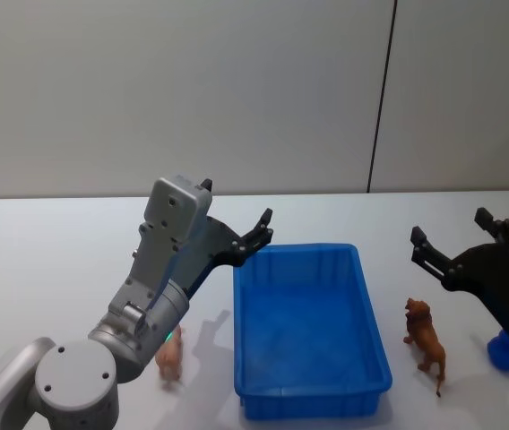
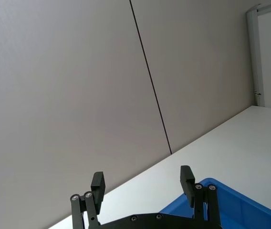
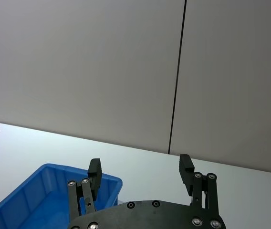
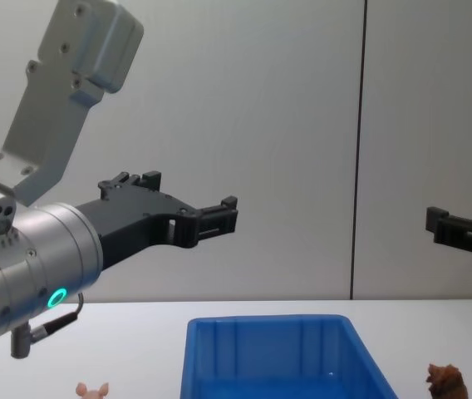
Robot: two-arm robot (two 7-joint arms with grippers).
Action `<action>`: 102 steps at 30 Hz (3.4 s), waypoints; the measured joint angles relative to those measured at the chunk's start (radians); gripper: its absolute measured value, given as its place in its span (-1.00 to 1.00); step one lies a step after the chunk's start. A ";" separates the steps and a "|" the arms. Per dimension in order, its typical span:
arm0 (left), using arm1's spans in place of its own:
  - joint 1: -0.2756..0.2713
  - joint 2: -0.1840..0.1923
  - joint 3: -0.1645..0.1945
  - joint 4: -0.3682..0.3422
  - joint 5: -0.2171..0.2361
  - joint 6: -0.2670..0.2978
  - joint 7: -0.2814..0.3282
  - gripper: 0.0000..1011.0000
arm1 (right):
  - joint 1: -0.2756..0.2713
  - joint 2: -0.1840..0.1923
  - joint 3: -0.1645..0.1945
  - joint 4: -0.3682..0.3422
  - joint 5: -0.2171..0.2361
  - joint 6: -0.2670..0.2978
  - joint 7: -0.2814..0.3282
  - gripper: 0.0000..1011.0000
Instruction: Pick up the two dolls from the table and place them into the box.
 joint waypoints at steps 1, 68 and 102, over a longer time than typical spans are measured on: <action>0.000 0.000 0.000 0.000 0.000 0.000 0.000 0.98 | 0.000 0.000 0.000 0.000 0.000 0.000 0.000 0.98; 0.000 0.000 0.000 0.000 0.000 0.000 0.000 0.98 | 0.000 0.000 0.000 0.000 0.000 0.000 0.000 0.98; 0.000 0.000 0.000 0.000 0.000 0.000 0.000 0.98 | -0.249 0.161 0.138 -0.123 0.105 0.126 -0.264 0.98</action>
